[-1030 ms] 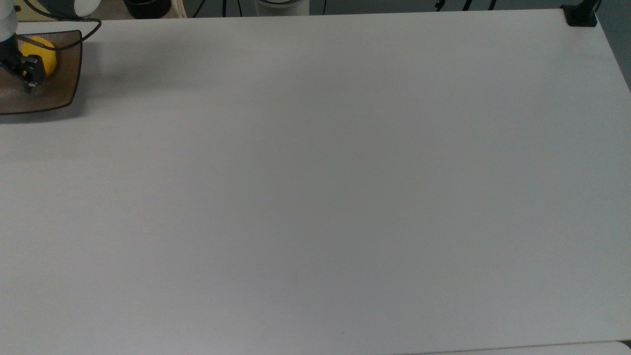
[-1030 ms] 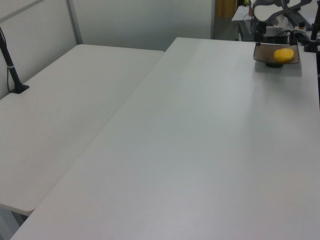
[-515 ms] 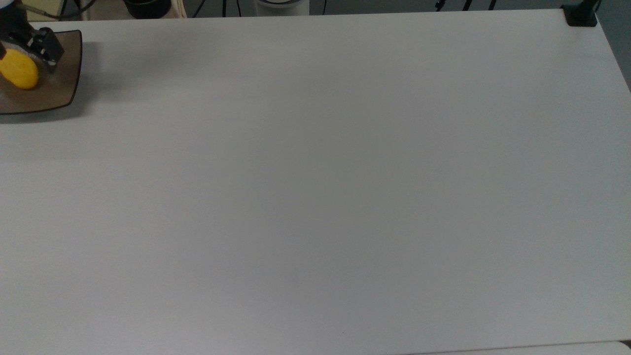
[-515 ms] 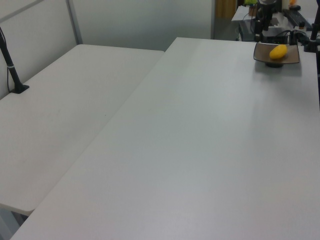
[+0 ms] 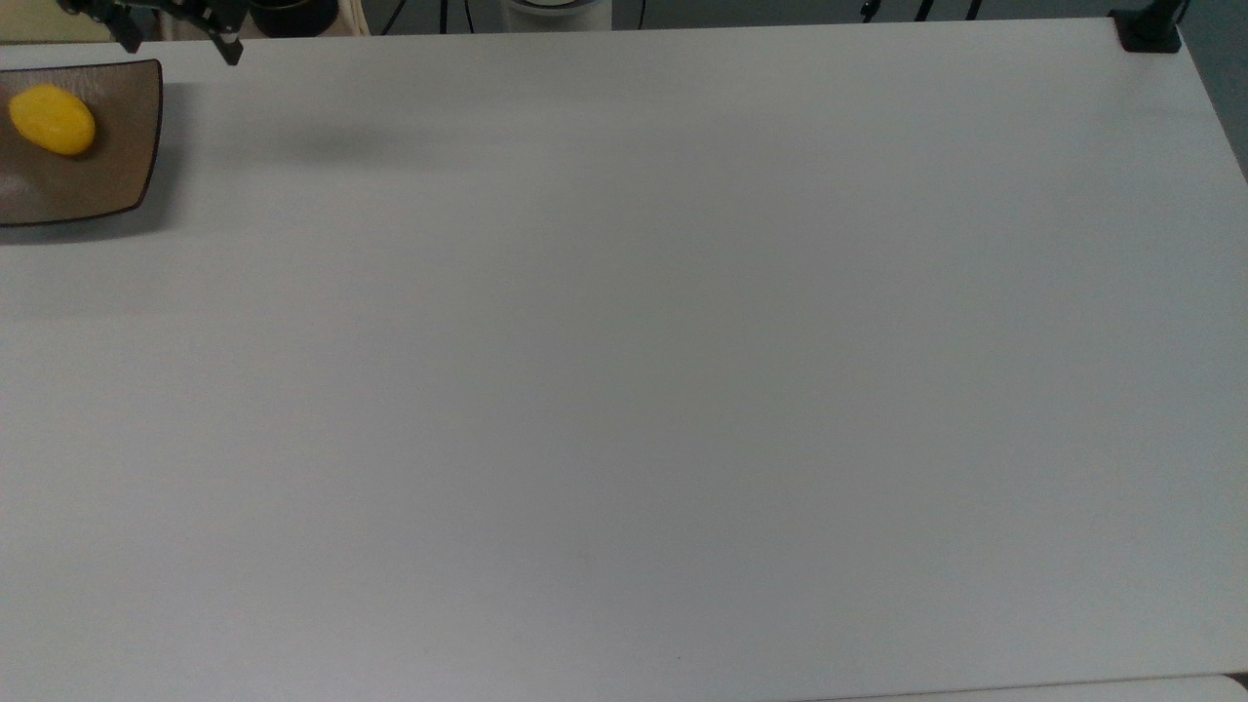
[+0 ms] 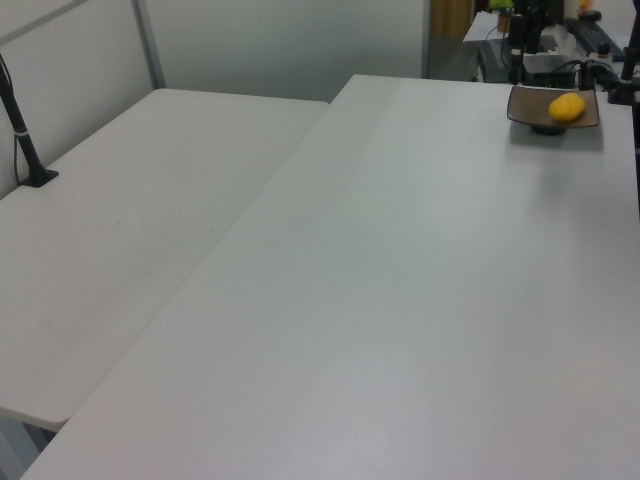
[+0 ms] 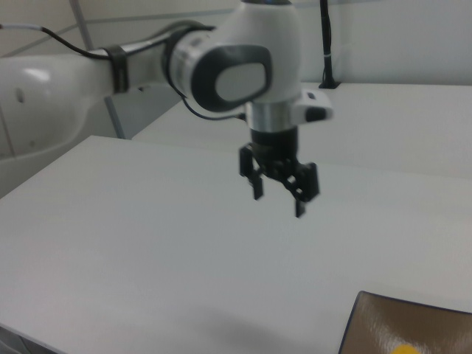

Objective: Put potatoes on a ceramic plate

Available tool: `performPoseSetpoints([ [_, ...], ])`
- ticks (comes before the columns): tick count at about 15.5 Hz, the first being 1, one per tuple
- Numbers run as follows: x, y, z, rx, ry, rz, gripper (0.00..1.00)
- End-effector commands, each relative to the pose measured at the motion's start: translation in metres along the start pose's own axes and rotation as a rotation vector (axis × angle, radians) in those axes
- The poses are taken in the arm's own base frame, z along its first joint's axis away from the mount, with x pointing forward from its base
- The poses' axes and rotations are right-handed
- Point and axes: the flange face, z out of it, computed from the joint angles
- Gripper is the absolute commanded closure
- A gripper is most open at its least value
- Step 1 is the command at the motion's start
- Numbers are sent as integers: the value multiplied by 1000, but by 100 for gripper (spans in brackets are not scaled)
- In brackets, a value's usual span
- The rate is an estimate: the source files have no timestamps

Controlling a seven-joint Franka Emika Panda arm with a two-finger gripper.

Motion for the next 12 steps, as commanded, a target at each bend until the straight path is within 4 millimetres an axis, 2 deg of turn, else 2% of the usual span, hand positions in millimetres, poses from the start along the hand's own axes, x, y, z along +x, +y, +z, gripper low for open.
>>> performPoseSetpoints([
  [1,-29,-59,-20,65,1,-10,1],
  [5,-34,-121,-37,68,22,-16,1],
  [7,-31,-154,-37,63,24,-51,0],
  [9,-30,-183,-32,60,16,-88,0],
  [10,-31,-201,-23,59,0,-117,0],
  [12,-30,-230,-21,57,24,-168,0],
])
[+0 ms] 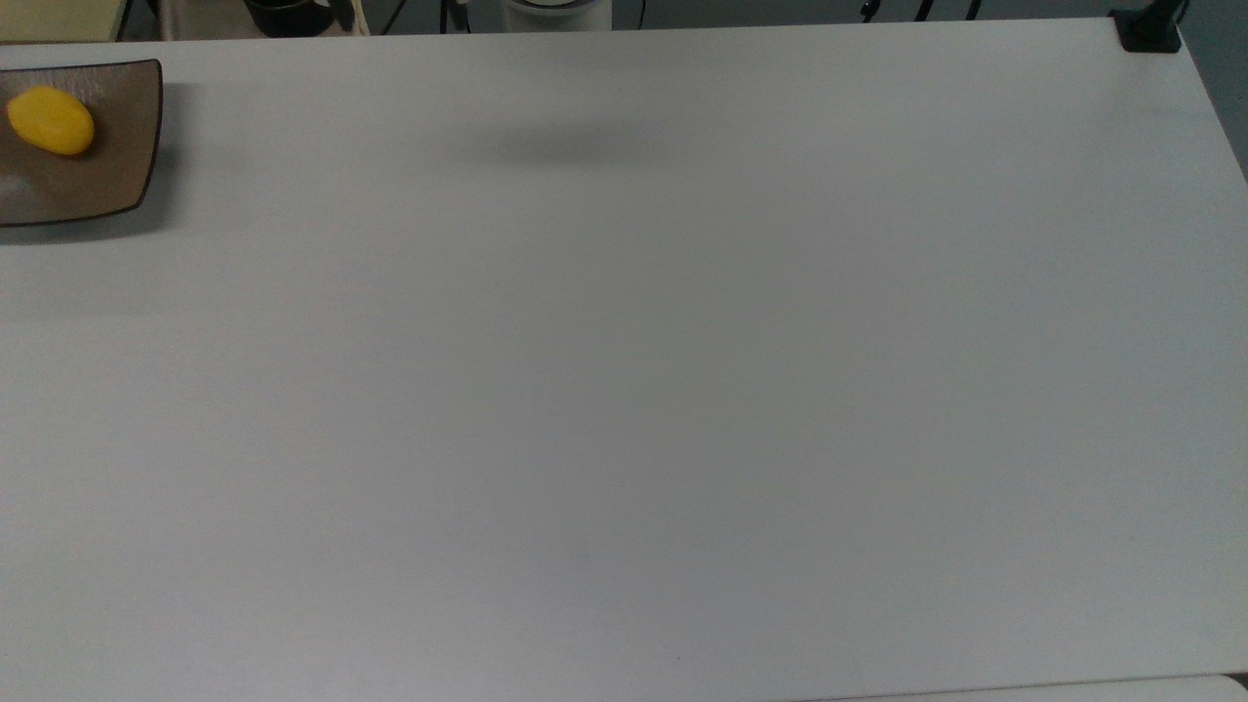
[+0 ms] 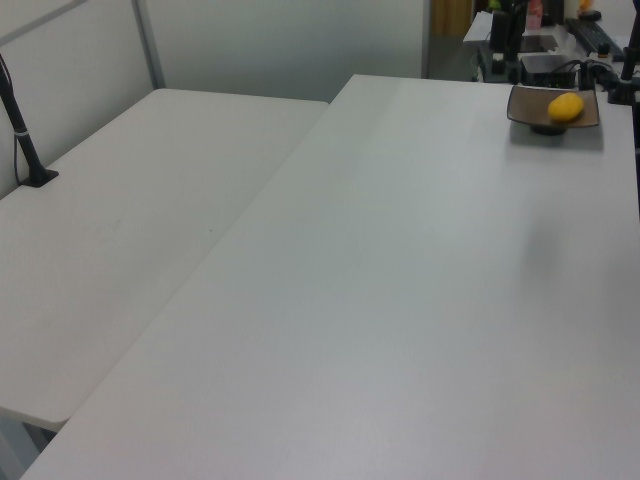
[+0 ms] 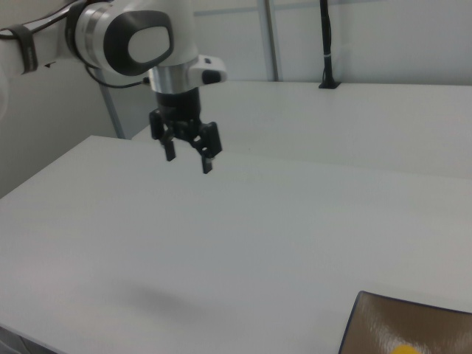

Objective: Put potatoes on a ceramic plate

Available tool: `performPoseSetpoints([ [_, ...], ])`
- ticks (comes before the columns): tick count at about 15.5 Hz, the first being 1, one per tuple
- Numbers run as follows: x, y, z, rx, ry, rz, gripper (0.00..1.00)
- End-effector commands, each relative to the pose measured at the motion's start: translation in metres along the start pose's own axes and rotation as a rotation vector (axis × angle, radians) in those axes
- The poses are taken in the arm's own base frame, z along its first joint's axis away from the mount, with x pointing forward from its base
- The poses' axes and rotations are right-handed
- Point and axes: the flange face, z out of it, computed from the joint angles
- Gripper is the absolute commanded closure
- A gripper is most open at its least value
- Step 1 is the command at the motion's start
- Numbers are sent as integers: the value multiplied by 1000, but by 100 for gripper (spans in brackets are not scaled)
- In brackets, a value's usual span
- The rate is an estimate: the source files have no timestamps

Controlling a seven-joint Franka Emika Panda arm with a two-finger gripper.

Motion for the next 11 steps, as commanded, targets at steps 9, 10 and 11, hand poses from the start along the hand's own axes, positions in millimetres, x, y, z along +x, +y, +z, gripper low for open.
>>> performPoseSetpoints([
  [9,-6,-89,34,-144,31,-42,0],
  [10,-5,-86,31,-140,45,-35,0],
  [11,-5,-84,30,-138,42,-26,0],
])
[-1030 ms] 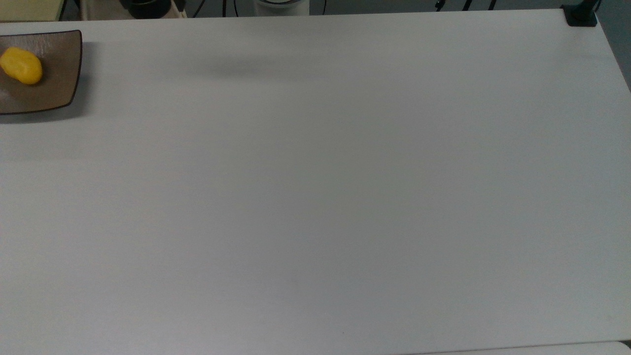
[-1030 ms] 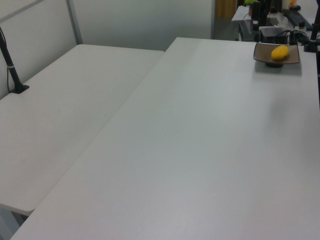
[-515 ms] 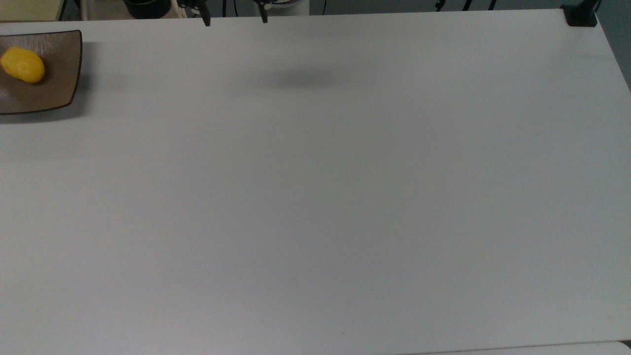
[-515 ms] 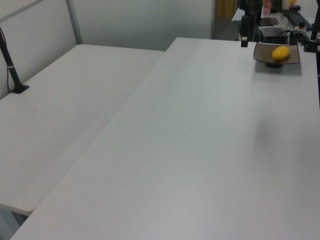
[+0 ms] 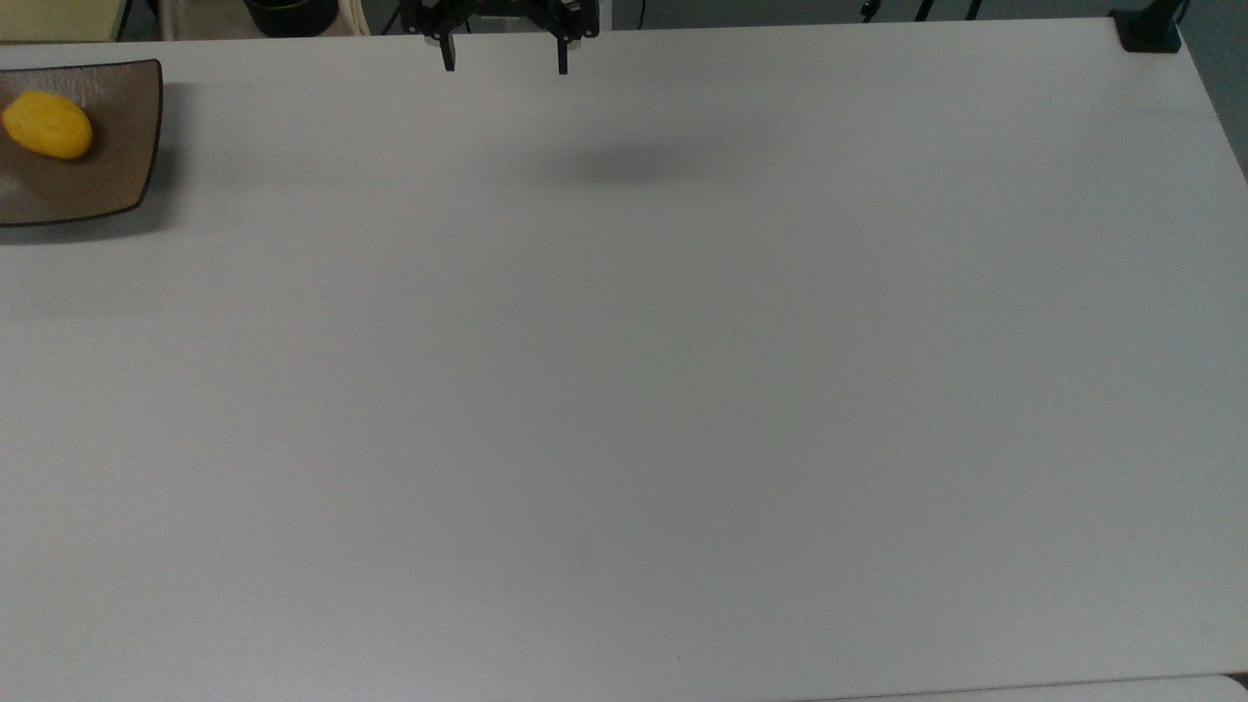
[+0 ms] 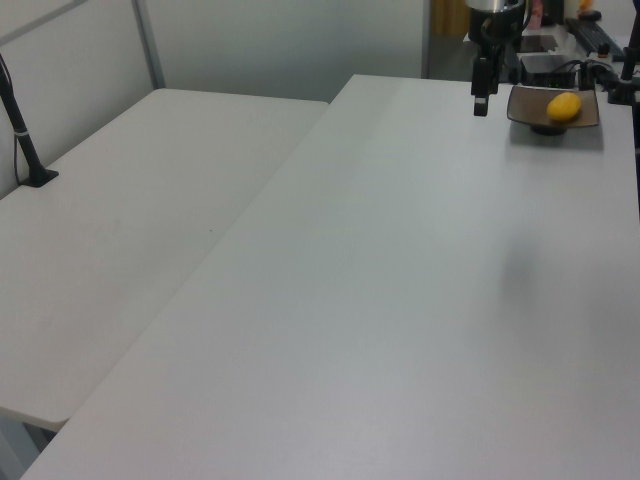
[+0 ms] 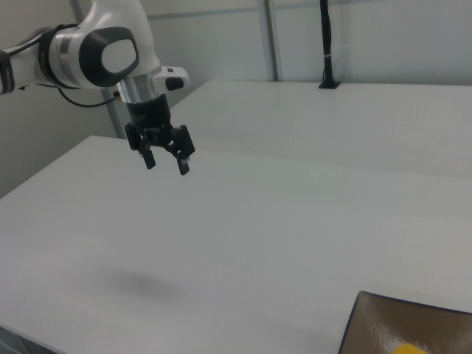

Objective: Put potatoes on a ceramic plate

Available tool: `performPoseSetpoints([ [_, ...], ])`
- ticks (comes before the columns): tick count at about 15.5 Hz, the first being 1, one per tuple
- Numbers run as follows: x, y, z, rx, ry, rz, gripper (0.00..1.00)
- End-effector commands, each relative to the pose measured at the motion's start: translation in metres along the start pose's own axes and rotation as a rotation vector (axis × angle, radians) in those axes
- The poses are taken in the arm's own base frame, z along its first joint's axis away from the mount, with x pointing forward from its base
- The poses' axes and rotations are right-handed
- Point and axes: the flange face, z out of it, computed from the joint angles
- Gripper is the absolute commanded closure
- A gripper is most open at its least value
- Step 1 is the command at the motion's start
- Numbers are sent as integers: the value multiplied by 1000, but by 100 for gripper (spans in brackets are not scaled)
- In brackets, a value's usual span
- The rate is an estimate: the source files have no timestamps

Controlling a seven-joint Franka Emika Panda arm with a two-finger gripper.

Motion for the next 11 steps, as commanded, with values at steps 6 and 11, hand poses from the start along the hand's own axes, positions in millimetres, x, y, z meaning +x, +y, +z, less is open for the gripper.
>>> performPoseSetpoints([
  [6,-16,15,-14,46,36,61,0],
  [11,-14,19,-12,67,32,73,0],
])
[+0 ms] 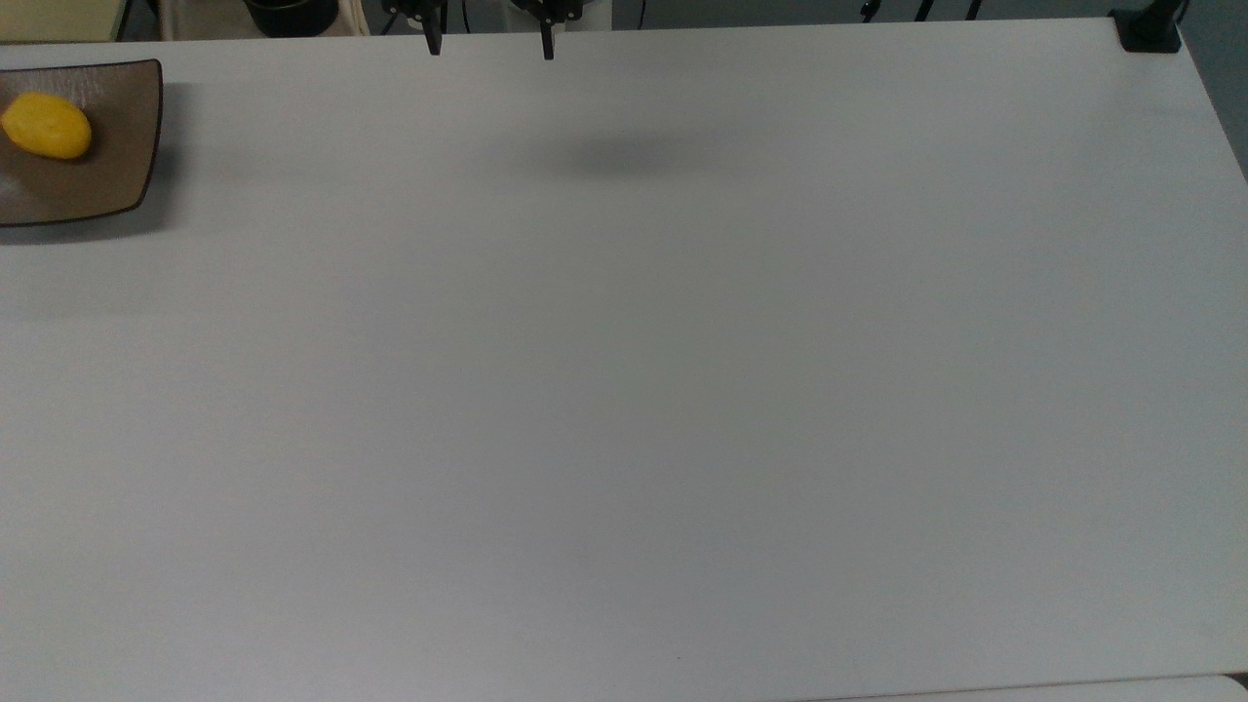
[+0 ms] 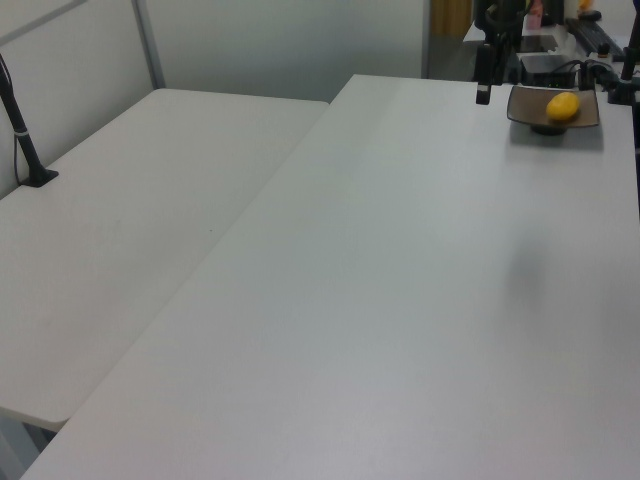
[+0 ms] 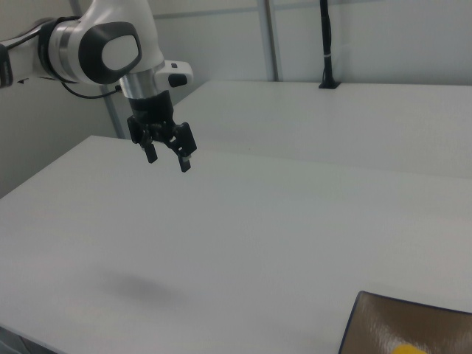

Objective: Put potatoes on a ceramic plate

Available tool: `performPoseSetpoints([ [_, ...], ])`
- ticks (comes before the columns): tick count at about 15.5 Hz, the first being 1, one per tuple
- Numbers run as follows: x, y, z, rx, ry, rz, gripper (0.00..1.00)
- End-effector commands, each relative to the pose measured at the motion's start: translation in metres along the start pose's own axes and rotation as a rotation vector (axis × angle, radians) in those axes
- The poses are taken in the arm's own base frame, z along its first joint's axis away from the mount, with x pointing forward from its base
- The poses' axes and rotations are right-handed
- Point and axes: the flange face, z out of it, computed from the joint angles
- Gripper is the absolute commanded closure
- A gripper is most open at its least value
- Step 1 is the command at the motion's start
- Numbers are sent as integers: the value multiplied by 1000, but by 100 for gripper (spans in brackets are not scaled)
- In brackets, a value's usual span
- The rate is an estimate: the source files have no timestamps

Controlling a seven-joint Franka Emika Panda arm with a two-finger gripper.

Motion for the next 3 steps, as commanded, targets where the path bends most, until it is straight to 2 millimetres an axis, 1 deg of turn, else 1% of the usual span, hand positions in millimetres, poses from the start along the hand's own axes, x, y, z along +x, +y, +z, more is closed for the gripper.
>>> performPoseSetpoints([
  [1,-7,7,1,20,9,27,0],
  [3,-7,6,1,22,10,26,0],
])
